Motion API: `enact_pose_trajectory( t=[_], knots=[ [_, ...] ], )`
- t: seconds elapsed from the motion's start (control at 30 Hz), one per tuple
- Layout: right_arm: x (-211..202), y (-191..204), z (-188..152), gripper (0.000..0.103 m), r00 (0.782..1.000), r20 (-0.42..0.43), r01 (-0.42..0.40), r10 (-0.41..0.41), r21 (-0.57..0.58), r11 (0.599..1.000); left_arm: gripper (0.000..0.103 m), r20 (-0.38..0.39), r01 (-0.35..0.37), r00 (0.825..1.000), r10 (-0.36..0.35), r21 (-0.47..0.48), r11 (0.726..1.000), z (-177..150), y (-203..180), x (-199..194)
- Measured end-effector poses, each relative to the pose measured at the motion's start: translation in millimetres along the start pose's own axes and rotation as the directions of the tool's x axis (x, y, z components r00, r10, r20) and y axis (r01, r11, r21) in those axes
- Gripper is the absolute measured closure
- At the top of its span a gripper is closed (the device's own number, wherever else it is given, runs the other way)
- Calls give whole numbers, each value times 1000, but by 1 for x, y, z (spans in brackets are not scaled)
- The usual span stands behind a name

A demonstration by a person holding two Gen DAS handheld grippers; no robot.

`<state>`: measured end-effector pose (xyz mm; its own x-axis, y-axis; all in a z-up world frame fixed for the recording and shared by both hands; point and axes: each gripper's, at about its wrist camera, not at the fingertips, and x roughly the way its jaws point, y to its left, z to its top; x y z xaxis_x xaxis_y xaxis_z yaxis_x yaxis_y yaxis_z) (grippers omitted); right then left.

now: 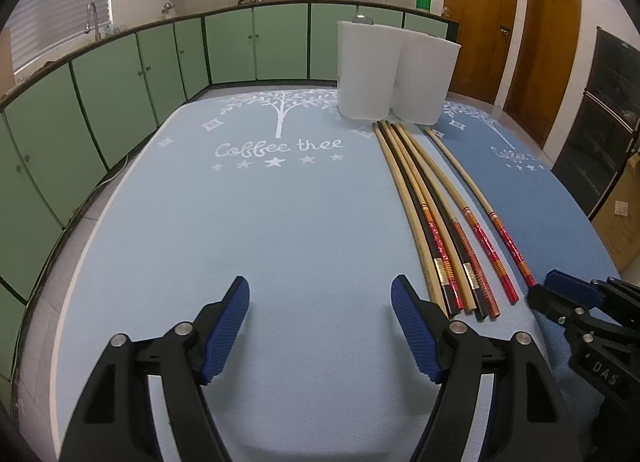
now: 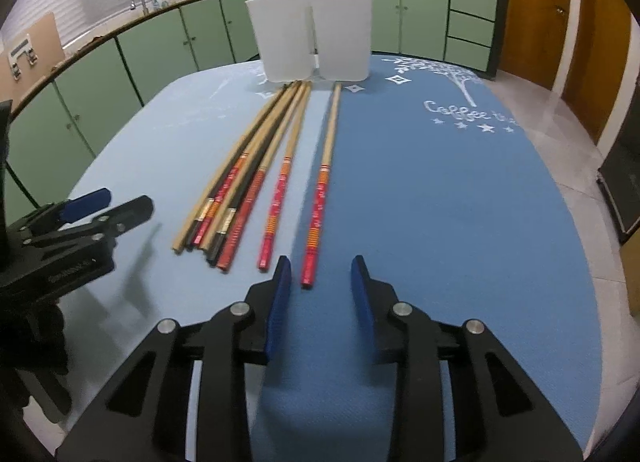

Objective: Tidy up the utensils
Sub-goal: 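Grasp a red-patterned chopstick with the right gripper while the left grasps a plain wooden chopstick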

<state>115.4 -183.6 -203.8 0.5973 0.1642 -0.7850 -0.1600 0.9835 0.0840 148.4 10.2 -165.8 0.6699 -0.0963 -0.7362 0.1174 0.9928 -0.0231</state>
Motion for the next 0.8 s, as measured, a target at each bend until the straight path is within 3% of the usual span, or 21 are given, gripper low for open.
enact_pose_trajectory(
  t=[0.03,0.13,0.57,0.8],
  knots=[
    [1,1,0,76,1000,2,3,-3,-1,1000,31,1,1,1000,-1,2,1000,0,-1,-1],
    [1,-3,0,97,1000,0,-3,3,13,1000,31,1,8,1000,-8,7,1000,-1,-3,-2],
    [0,-10,0,98,1000,8,22,-22,24,999,30,-33,95,995,-94,44,995,-10,-30,-7],
    [0,-12,-1,98,1000,8,10,-11,34,999,29,-80,27,997,-22,62,998,-12,-35,5]
  ],
)
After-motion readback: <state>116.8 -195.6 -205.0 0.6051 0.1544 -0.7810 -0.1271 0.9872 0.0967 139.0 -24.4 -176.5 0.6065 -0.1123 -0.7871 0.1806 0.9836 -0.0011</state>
